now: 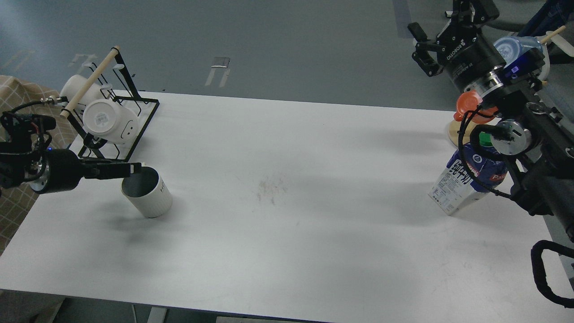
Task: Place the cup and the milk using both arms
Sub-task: 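Close the left gripper around the white paper cup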
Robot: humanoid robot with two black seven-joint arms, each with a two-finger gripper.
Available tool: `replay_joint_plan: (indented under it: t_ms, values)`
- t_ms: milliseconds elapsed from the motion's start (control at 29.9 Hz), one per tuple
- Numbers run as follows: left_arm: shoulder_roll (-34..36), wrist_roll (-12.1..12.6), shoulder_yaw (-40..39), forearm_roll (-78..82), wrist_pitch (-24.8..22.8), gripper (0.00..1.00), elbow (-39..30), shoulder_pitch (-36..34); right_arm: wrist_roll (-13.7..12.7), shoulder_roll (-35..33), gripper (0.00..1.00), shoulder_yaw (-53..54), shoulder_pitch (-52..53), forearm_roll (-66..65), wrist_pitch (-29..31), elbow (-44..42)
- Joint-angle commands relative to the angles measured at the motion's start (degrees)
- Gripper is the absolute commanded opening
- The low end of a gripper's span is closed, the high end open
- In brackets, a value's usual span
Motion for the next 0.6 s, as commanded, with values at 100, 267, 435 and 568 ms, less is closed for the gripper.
replay_joint_plan:
  t_ms: [100, 267, 435, 568]
  values:
    - [-0.27, -0.28, 4.19, -0.02, 0.0, 0.98, 0.22, -0.07, 0.0, -0.1, 1.0, 0.09, -0.41, 0.0, -0.22, 0.39]
    - [-0.71, -0.54, 4.37, -0.02, 0.0, 0.98, 0.84, 0.01, 0.0, -0.02, 1.0, 0.09, -0.59, 0.0, -0.22, 0.39]
    - [-1.85, -0.54, 4.28, -0.29, 0.0, 0.98, 2.59, 0.01, 0.0, -0.02, 1.0, 0.09, -0.67, 0.0, -0.22, 0.39]
    - [-1.85, -0.54, 4.28, -0.72, 0.0, 0.9, 3.47, -0.34, 0.0, -0.02, 1.0, 0.09, -0.67, 0.0, -0.22, 0.39]
